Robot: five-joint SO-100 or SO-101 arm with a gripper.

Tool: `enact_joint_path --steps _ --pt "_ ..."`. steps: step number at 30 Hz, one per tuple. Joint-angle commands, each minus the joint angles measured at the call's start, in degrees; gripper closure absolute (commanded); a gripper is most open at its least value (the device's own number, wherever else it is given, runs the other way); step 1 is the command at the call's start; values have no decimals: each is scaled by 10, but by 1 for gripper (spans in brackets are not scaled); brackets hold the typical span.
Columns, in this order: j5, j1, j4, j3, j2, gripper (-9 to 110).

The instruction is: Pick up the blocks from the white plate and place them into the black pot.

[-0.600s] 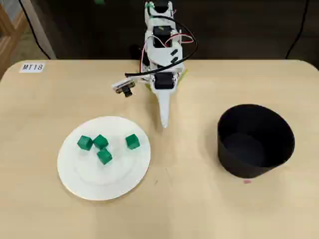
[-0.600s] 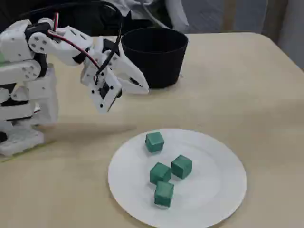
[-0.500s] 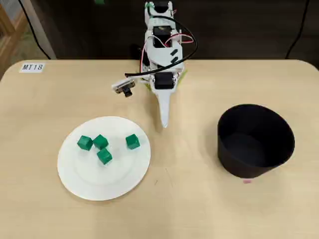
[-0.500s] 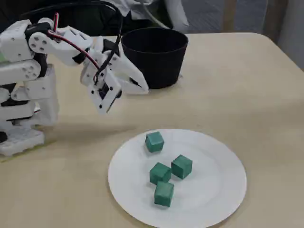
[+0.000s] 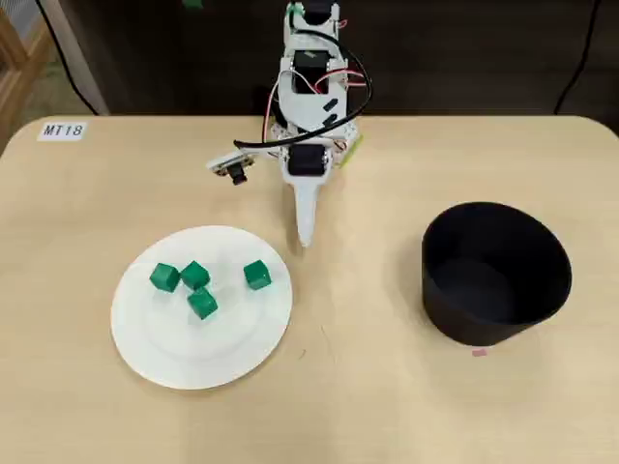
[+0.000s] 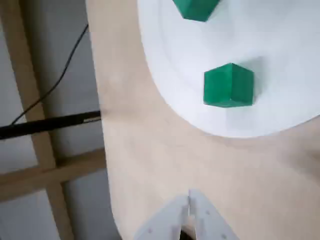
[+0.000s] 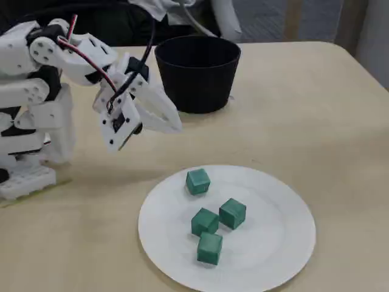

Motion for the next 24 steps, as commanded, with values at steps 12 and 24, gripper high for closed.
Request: enact_joint_path --steps 12,24 --pt "-3 120 163 -463 -448 104" --pt "-39 279 250 -725 -748 104"
